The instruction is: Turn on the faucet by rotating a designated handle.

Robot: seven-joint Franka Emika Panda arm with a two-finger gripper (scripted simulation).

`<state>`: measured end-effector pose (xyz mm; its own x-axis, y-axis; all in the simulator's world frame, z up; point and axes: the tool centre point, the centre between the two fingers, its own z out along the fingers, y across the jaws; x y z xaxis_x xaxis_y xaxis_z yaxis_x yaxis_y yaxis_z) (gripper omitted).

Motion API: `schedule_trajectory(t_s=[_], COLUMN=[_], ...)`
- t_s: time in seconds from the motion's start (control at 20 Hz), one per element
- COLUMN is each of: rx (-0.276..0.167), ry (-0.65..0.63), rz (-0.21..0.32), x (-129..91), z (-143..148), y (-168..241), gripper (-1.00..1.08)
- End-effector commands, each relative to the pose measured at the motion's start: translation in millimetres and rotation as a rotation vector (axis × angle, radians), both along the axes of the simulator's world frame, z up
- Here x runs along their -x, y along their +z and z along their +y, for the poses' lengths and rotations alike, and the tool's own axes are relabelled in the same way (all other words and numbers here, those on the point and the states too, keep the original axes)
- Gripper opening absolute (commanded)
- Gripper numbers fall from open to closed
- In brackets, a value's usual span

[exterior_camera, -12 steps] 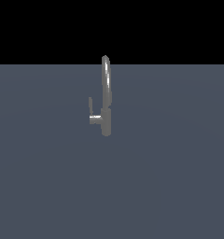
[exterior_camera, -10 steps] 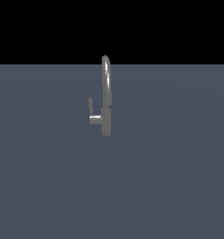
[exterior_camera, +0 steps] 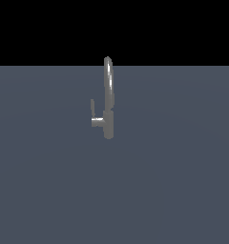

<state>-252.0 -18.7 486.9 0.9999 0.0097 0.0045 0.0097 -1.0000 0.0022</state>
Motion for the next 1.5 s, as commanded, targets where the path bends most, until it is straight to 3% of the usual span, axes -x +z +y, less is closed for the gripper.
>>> schedule_trajectory(t_s=[0.0, 0.3, 0.6, 0.95, 1.45], rx=[0.000, 0.005, 0.019, 0.049, 0.114], ry=[0.000, -0.030, -0.107, -0.253, -0.494], rz=[0.000, -0.028, -0.099, -0.234, -0.453], x=[-0.4, -0.7, -1.3, -2.4, -13.8], z=[0.0, 3.3, 13.7, 39.4, 103.0], y=[0.1, 8.9, 30.9, 69.5, 114.1], gripper=[-1.00, -1.00, -1.00, -1.00, -1.00])
